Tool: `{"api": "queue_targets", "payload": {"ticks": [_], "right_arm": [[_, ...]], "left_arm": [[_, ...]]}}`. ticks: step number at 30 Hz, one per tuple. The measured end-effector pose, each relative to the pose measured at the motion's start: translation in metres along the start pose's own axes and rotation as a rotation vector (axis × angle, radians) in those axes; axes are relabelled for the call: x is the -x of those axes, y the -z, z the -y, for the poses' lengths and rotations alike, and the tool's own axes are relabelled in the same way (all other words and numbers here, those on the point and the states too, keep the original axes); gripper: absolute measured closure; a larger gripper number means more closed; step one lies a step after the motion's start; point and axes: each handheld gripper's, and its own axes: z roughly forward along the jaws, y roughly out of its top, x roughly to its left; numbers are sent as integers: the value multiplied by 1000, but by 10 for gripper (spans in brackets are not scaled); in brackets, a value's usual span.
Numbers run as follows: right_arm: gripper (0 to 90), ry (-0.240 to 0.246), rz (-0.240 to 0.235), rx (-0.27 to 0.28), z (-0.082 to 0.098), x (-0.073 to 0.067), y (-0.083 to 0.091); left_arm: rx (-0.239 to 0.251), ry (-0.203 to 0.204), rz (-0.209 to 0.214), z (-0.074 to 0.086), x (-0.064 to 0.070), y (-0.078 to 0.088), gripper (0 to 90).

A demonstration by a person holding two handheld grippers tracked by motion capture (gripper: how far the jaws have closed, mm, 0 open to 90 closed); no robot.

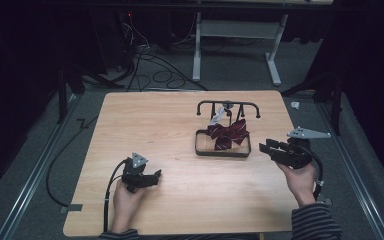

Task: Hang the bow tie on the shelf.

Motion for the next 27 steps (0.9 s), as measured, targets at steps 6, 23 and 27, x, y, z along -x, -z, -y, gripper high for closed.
{"api": "queue_targets", "payload": {"ticks": [6,23,27], "right_arm": [[611,-18,-4,-5,7,1,-2],[611,-51,-28,-11,22,3,-7],[610,-57,-36,-19,27,3,-10]], "left_arm": [[0,0,0,0,0,0,215],[0,0,0,0,0,0,215],[0,-1,0,0,0,0,215]]}}
